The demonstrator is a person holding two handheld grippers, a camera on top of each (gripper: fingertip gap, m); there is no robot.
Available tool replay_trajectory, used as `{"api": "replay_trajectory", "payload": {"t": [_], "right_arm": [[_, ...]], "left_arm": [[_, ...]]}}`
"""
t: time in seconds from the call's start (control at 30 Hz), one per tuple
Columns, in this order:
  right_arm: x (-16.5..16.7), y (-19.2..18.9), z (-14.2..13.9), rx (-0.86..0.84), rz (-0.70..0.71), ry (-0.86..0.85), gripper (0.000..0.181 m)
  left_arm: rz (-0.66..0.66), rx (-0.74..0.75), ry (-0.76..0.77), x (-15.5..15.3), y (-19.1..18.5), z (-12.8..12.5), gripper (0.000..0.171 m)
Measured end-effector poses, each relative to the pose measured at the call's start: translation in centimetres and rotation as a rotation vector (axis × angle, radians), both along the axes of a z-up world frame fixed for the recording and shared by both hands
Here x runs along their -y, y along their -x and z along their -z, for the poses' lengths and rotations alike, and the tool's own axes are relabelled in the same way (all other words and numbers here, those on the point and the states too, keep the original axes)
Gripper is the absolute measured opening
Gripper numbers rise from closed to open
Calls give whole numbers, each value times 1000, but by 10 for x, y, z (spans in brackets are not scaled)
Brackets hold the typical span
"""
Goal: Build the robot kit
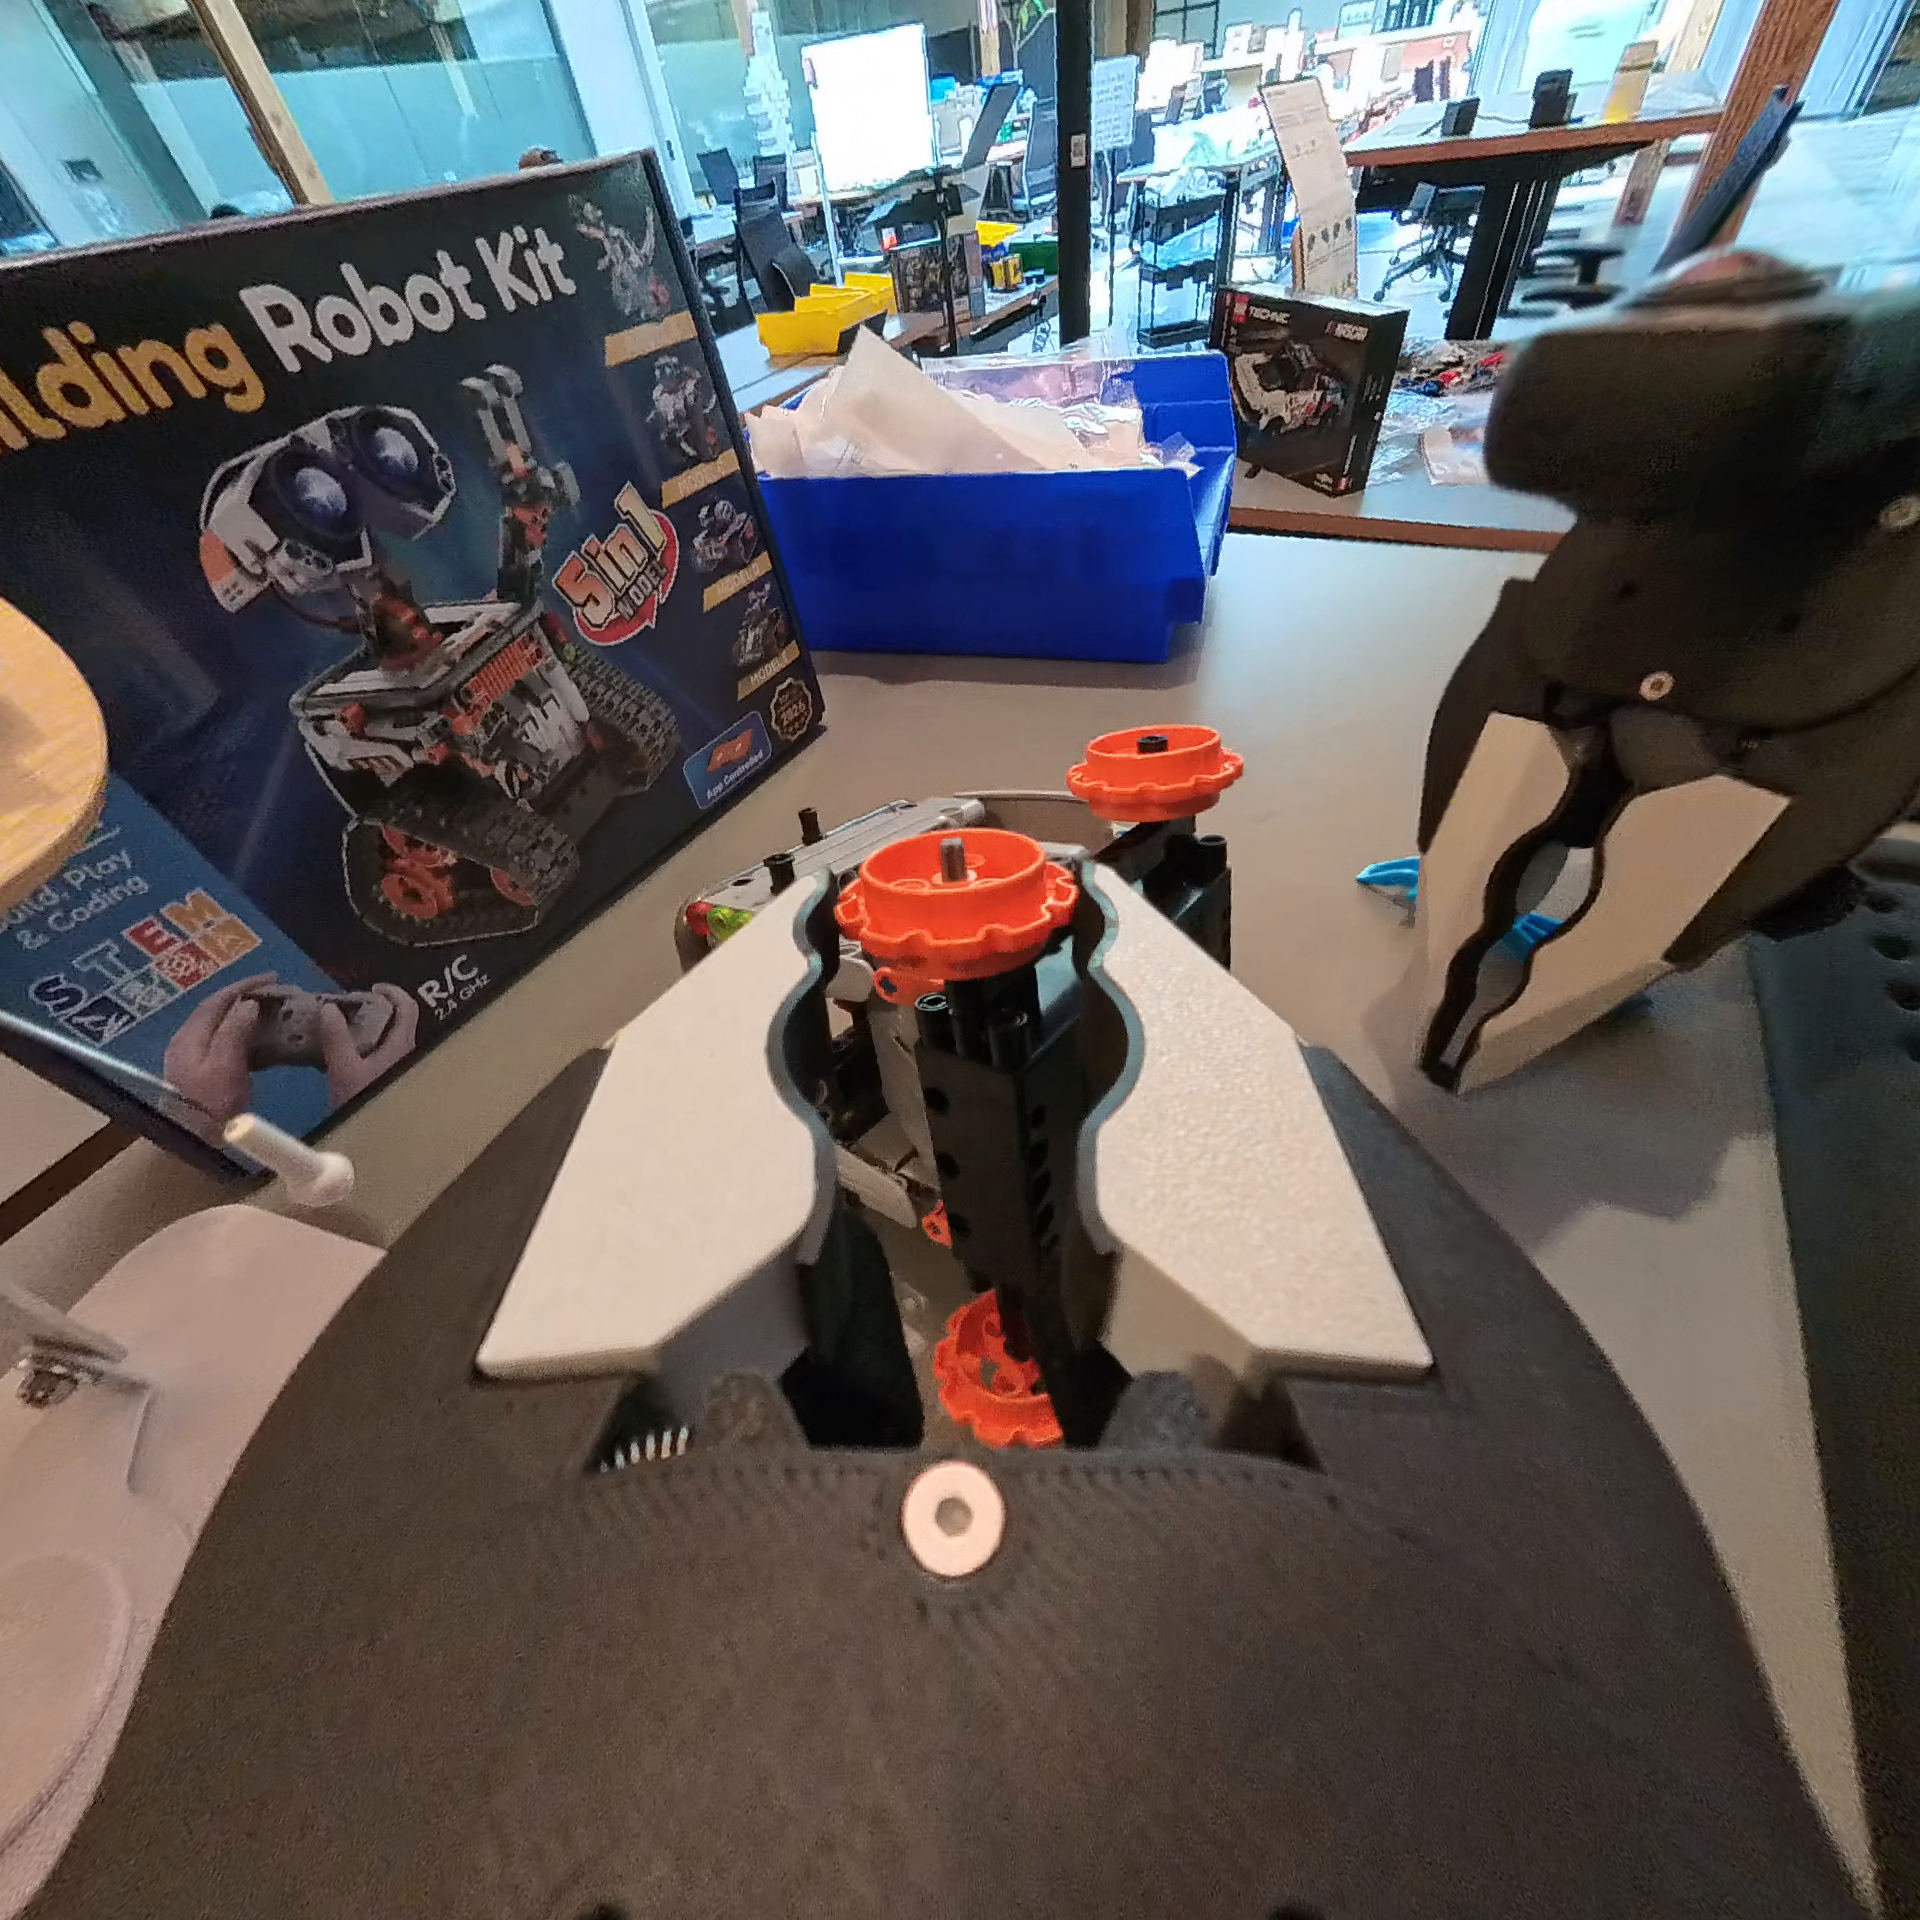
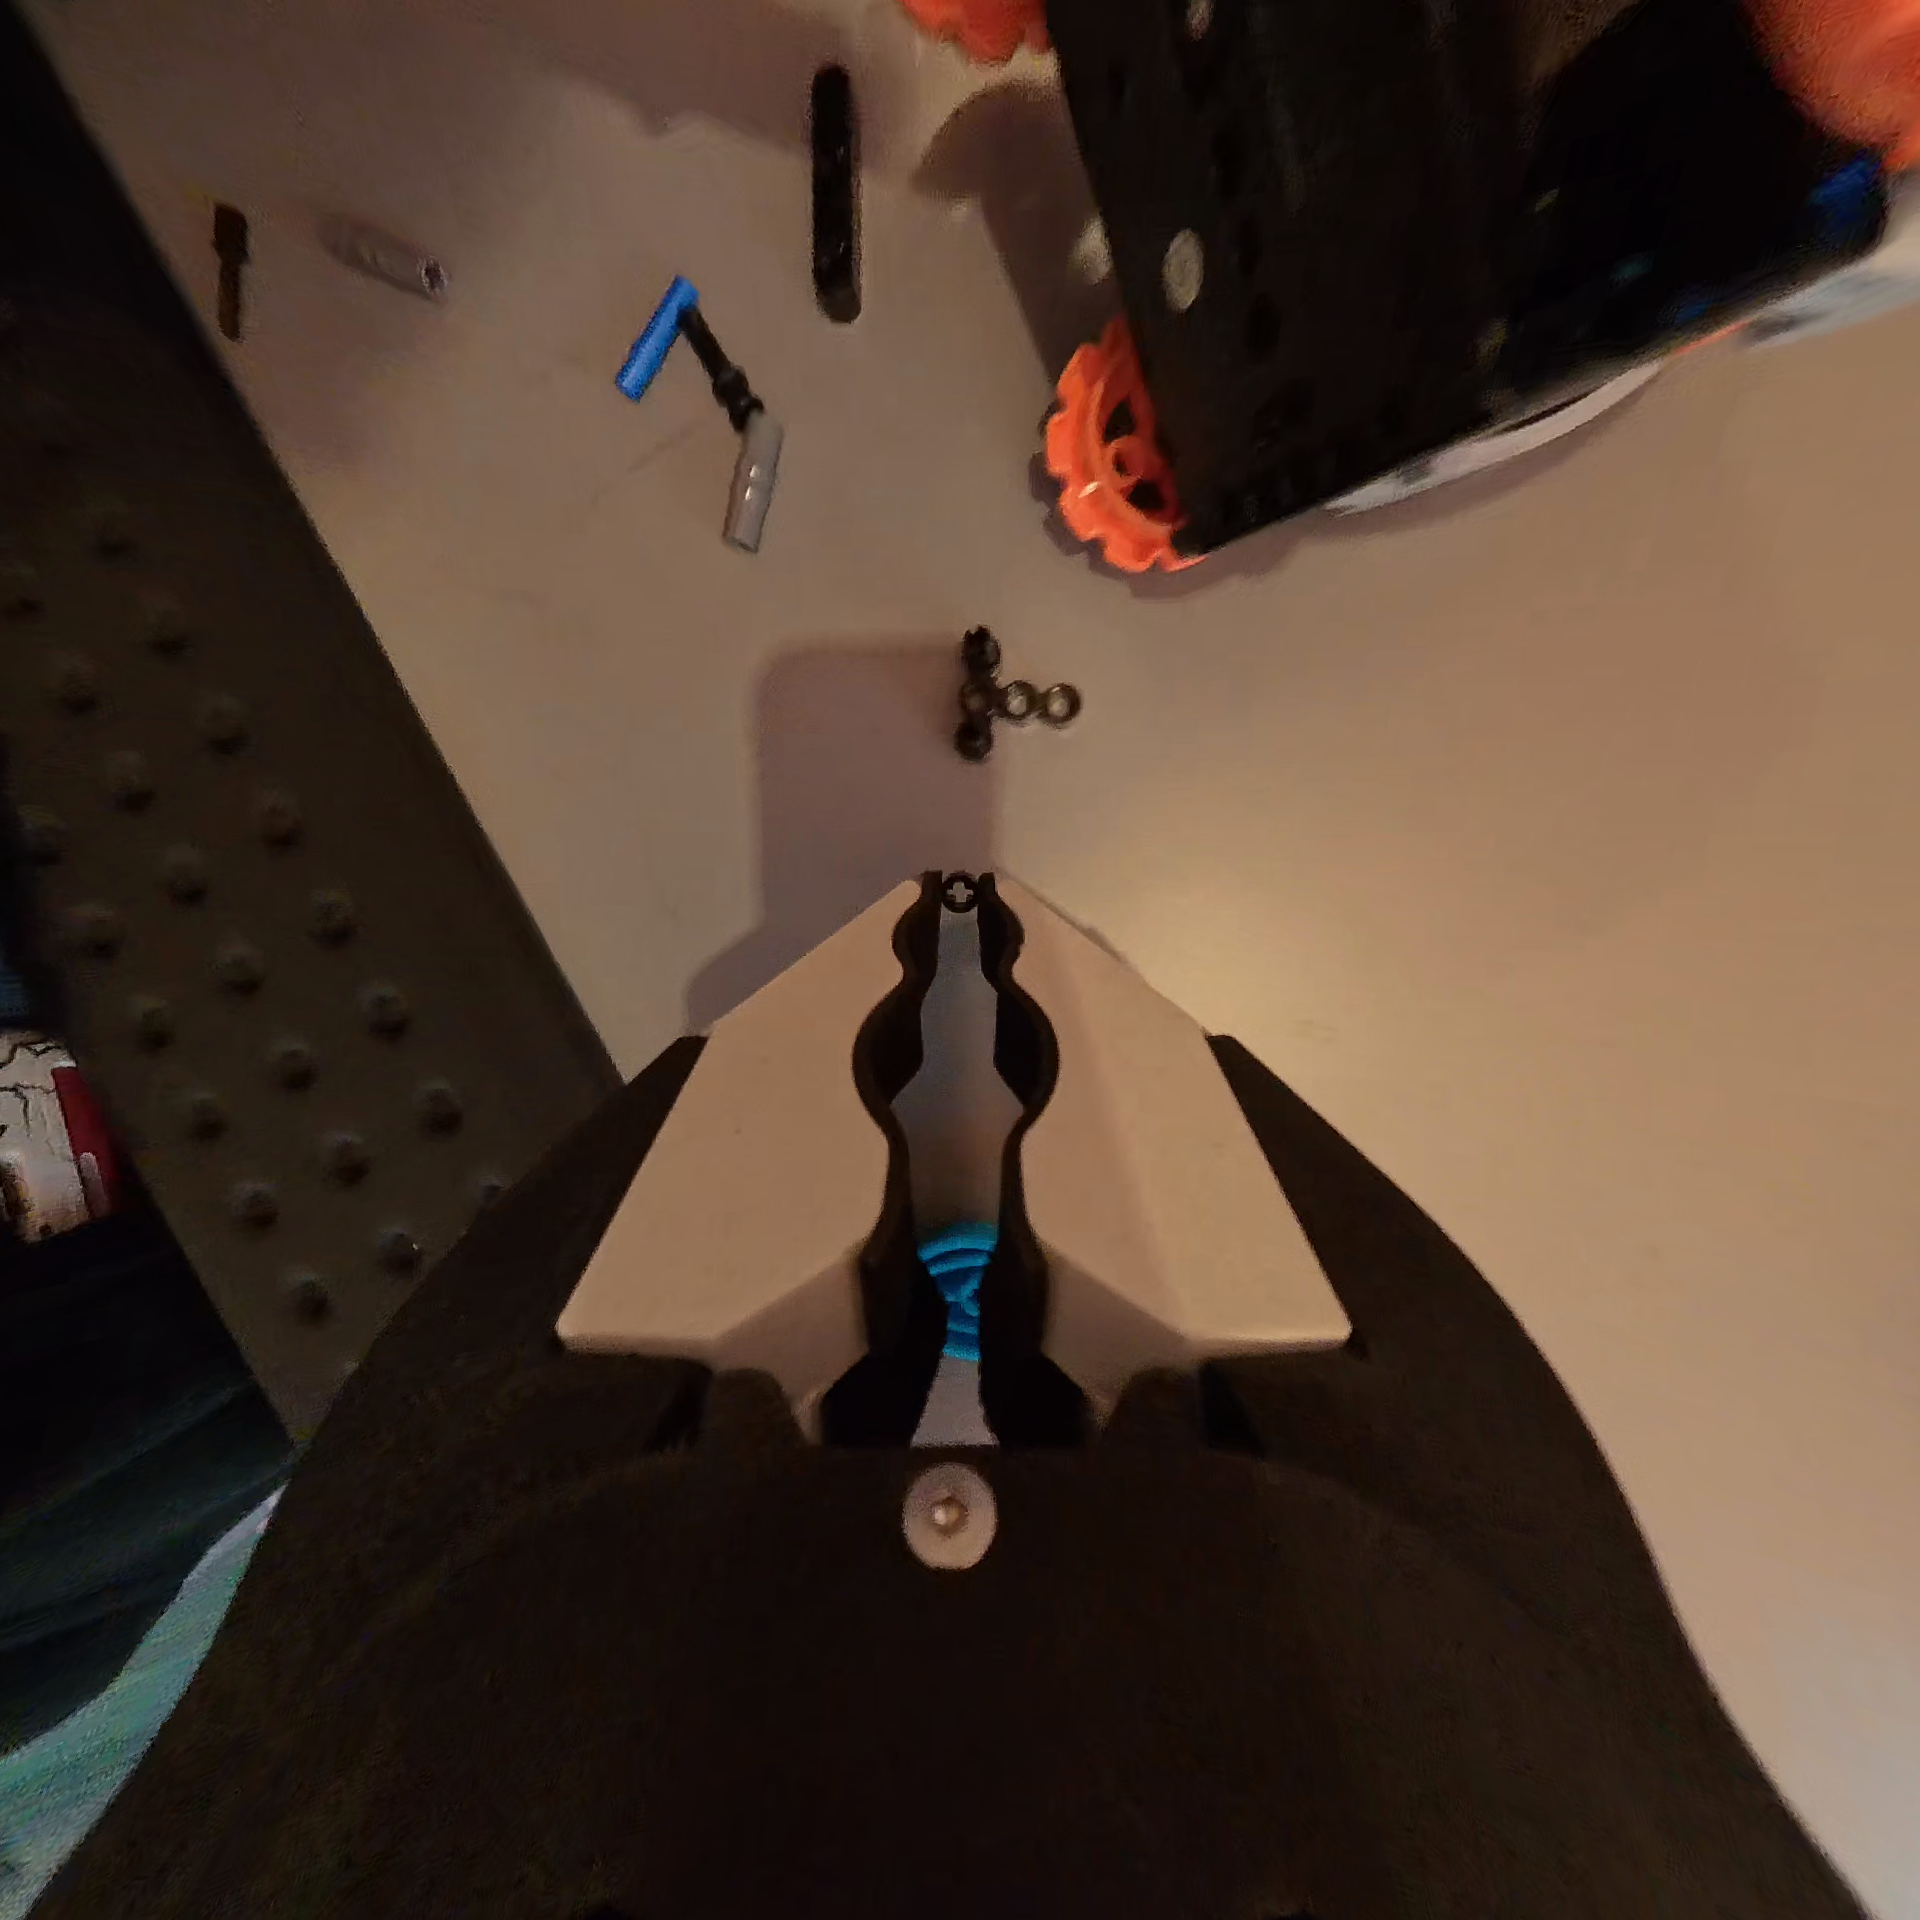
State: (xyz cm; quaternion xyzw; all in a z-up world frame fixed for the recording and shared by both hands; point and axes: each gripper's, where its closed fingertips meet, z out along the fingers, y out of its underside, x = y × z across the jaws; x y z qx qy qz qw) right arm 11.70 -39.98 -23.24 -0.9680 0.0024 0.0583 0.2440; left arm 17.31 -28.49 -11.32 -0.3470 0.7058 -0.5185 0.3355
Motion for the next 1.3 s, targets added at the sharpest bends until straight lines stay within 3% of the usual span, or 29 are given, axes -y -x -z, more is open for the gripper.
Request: {"api": "replay_trajectory", "payload": {"t": [0.13, 0.23, 0.33, 0.4, 0.6, 0.87, 0.97, 1.13, 1.3], "right_arm": [[-4, 10, 11, -13, -11, -10, 7], [-5, 12, 9, -35, -7, -9, 23], [-6, 11, -3, -47, -8, -51, 19], [-8, 9, -17, -48, -10, -105, 4], [-8, -4, -46, -25, -2, -155, 13], [2, -3, -14, -29, -34, -52, 16], [-4, -10, -41, 3, -15, -133, 10], [-38, -30, -118, 67, 12, -332, 11], [-67, -46, -130, 91, -44, -301, 12]], "left_arm": [[-5, -19, 3, -7, 5, 4, 43], [4, -35, 35, -7, 8, 5, 44], [6, -37, 30, -8, 12, 7, 46], [5, -44, 34, -8, 14, 8, 49], [14, -50, 29, -12, 19, 7, 49], [3, -47, 13, -15, 26, 5, 51], [-2, -25, -33, -14, 30, -4, 49], [13, -42, -55, 16, 29, -22, 48], [13, -175, -51, 41, 18, -2, 44]]}}
